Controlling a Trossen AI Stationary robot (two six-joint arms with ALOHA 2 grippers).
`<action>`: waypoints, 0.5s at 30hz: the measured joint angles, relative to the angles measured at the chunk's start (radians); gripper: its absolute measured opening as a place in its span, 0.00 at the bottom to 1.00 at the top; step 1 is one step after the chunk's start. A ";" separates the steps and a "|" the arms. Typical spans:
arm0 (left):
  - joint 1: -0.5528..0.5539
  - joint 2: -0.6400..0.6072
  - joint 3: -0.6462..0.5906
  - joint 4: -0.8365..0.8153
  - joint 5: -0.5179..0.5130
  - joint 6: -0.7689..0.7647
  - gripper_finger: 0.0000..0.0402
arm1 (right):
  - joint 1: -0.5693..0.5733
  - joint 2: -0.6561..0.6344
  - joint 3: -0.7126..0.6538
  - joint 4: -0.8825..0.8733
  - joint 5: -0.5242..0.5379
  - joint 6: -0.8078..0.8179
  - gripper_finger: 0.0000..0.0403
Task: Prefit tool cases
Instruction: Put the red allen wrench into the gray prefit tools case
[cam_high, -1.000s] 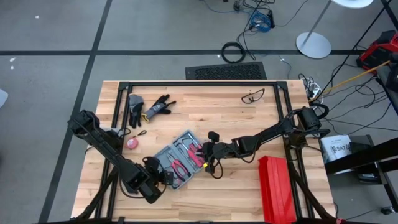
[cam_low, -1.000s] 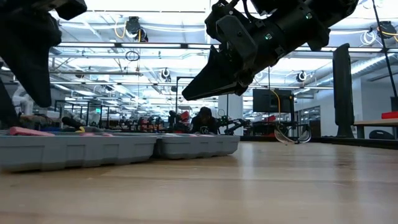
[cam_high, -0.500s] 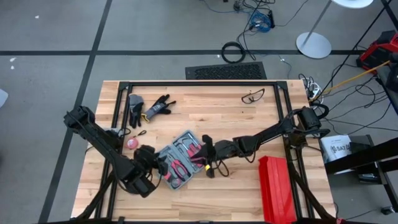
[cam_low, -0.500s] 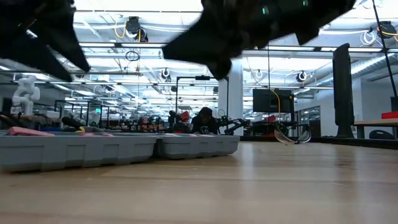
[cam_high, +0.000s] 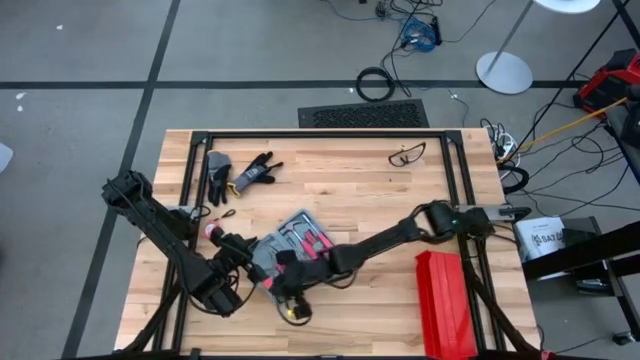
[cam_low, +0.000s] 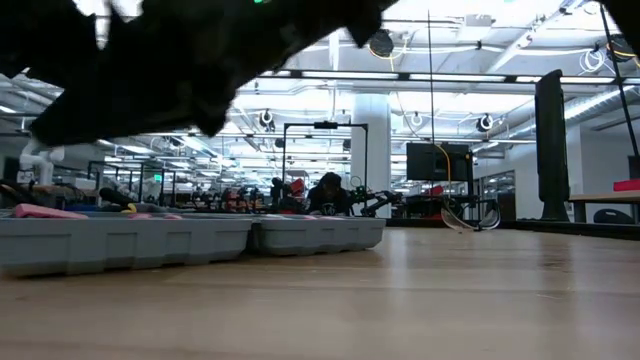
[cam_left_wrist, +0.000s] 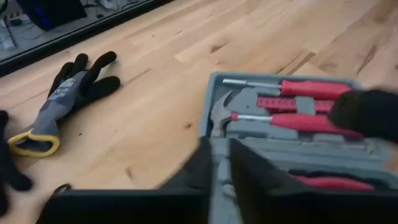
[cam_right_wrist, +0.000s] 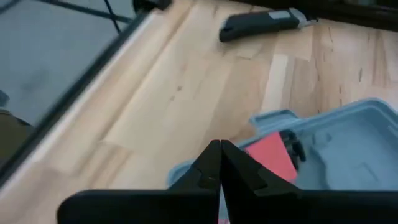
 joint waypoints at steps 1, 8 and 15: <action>-0.003 0.000 -0.005 -0.006 0.007 -0.006 0.08 | -0.001 0.033 0.050 -0.030 0.001 -0.007 0.00; -0.007 0.000 -0.062 -0.022 0.089 -0.076 0.01 | -0.029 0.173 0.267 -0.127 0.005 -0.018 0.00; -0.023 0.000 -0.088 -0.041 0.088 -0.112 0.00 | -0.068 0.175 0.274 -0.163 0.031 -0.003 0.00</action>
